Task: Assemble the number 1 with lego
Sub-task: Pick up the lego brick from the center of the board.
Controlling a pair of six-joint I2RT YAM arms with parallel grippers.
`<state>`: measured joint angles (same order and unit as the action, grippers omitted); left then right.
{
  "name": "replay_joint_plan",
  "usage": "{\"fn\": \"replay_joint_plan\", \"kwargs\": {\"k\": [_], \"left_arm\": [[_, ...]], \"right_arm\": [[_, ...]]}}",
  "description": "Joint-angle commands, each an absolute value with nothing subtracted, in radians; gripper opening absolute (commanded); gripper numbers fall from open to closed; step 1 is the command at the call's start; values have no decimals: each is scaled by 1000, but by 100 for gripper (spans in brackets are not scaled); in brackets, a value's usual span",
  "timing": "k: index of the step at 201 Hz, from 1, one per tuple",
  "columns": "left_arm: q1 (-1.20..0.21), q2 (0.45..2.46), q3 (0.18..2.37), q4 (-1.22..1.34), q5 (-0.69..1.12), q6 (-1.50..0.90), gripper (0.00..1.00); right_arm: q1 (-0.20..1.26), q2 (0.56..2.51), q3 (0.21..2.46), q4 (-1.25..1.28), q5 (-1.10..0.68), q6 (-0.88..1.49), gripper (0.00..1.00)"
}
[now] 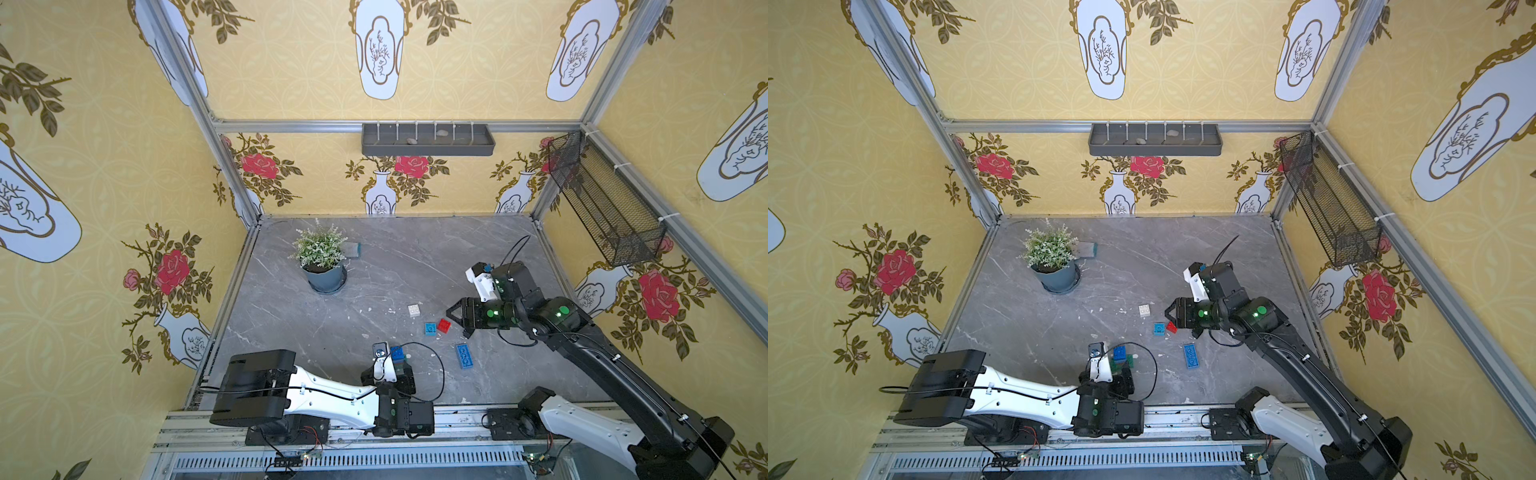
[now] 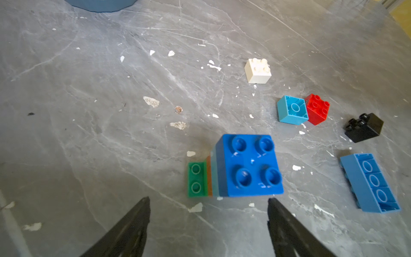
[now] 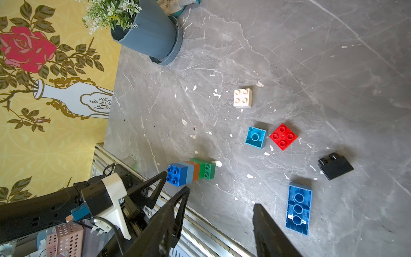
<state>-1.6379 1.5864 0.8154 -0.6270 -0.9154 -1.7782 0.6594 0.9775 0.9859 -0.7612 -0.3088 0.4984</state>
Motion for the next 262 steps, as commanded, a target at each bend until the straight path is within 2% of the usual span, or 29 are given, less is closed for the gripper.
{"fn": "replay_joint_plan", "kwargs": {"k": [1, 21, 89, 142, 262], "left_arm": [[-1621, 1598, 819, -577, -902, -1703, 83], [-1598, 1609, 834, -550, -877, -1646, 83], [-1564, 1641, 869, -605, -856, -1682, 74], [-1542, 1631, 871, -625, -859, -1681, 62], [-1511, 1618, 856, -565, -847, -1609, 47]], "right_arm": [[659, 976, 991, -775, -329, 485, 58], [658, 980, 996, -789, -338, 477, 58], [659, 1005, 1024, -804, -351, 457, 57], [659, 1002, 1021, -800, -357, 458, 57], [660, 1006, 1012, -792, -384, 468, 53]]}}
